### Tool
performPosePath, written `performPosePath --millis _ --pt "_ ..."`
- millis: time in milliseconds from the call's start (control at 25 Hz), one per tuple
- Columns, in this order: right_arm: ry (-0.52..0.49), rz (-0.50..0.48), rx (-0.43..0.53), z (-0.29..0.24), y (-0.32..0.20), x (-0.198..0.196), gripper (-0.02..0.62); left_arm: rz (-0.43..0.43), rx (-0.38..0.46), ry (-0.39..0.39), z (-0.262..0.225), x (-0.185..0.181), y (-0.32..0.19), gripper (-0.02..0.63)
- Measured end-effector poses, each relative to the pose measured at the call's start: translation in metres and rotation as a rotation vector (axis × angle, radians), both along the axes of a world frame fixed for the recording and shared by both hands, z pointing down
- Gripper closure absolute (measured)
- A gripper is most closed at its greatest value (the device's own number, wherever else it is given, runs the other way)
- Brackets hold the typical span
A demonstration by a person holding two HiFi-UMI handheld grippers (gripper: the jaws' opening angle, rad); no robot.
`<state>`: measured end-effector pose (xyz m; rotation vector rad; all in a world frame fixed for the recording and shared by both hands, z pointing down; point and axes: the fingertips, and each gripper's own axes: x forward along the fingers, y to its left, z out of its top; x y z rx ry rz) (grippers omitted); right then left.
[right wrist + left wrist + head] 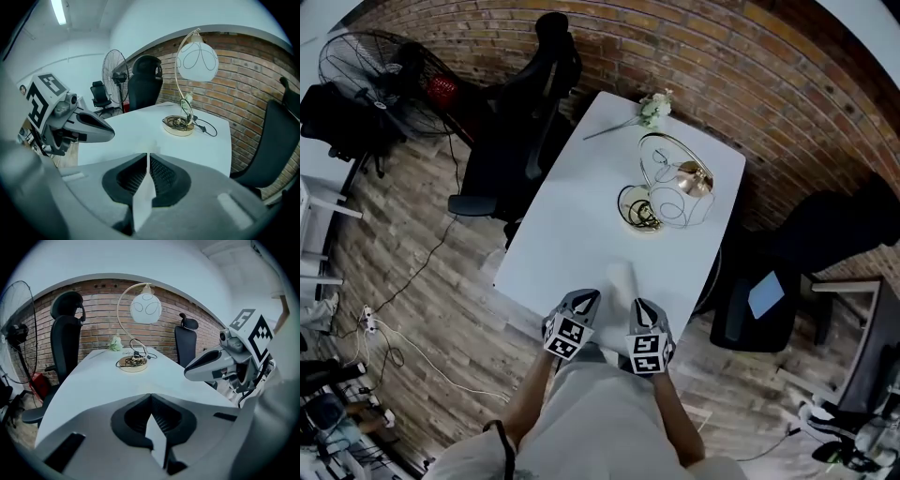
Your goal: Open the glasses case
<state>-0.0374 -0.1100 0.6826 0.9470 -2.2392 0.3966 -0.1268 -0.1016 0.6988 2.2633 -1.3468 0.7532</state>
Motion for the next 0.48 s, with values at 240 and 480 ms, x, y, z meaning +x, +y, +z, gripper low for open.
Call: performPosePath --millis 240,480 --pt "0.039 0.027 -0.014 0.014 -0.007 -0.013 0.572 0.076 -0.006 0.016 0.011 -0.002 -0.01 0.603" --pt "0.078 0.047 -0.038 0.03 -0.007 -0.022 0.552 0.146 -0.006 0.018 0.02 -0.003 -0.02 0.604"
